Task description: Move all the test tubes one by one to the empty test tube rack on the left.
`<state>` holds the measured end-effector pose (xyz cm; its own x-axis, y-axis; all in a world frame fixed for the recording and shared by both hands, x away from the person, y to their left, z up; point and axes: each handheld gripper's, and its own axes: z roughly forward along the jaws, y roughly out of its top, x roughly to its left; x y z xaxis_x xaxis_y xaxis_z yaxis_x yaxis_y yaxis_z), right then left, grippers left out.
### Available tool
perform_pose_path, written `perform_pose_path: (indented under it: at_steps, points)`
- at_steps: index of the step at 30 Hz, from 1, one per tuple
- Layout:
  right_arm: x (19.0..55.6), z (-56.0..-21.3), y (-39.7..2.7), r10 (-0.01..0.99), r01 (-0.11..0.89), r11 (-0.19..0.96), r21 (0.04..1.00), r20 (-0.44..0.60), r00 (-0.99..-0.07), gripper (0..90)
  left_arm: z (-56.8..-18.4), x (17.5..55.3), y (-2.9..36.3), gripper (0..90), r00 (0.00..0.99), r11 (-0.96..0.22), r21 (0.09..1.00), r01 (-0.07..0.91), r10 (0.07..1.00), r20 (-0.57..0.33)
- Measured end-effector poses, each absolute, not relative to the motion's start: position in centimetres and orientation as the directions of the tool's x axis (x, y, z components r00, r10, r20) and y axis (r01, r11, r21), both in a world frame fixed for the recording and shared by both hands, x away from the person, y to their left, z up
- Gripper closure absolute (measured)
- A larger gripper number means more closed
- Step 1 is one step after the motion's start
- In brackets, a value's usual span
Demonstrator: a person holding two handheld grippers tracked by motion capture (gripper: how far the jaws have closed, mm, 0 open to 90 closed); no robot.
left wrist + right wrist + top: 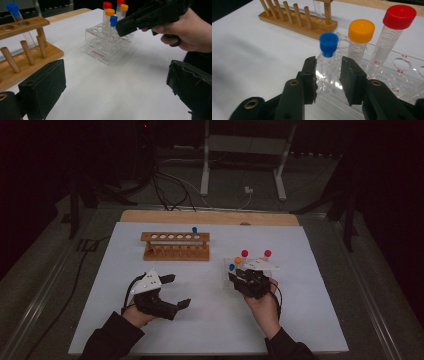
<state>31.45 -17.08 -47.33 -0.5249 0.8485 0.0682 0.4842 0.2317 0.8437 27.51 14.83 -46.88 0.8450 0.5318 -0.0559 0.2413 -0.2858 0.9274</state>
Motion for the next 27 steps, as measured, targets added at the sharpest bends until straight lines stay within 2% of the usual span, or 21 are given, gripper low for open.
perform_pose_path:
  at_steps: [12,22,27]
  points:
    - [32.3,-47.9,-16.3,0.842,0.493,0.249,0.833,0.065,-0.535,75.0,-46.8,27.6,15.2,3.2,0.842,-0.28,0.929,0.242,0.536,-0.058]
    - [32.2,-47.9,-16.2,0.845,0.474,0.263,0.841,0.037,-0.534,76.5,-46.9,27.7,15.3,3.2,0.843,-0.276,0.928,0.249,0.534,-0.067]
    - [31.7,-46.8,-16.5,0.843,0.433,0.25,0.866,0.026,-0.538,76.6,-47.0,27.7,15.3,3.2,0.845,-0.279,0.927,0.251,0.531,-0.069]
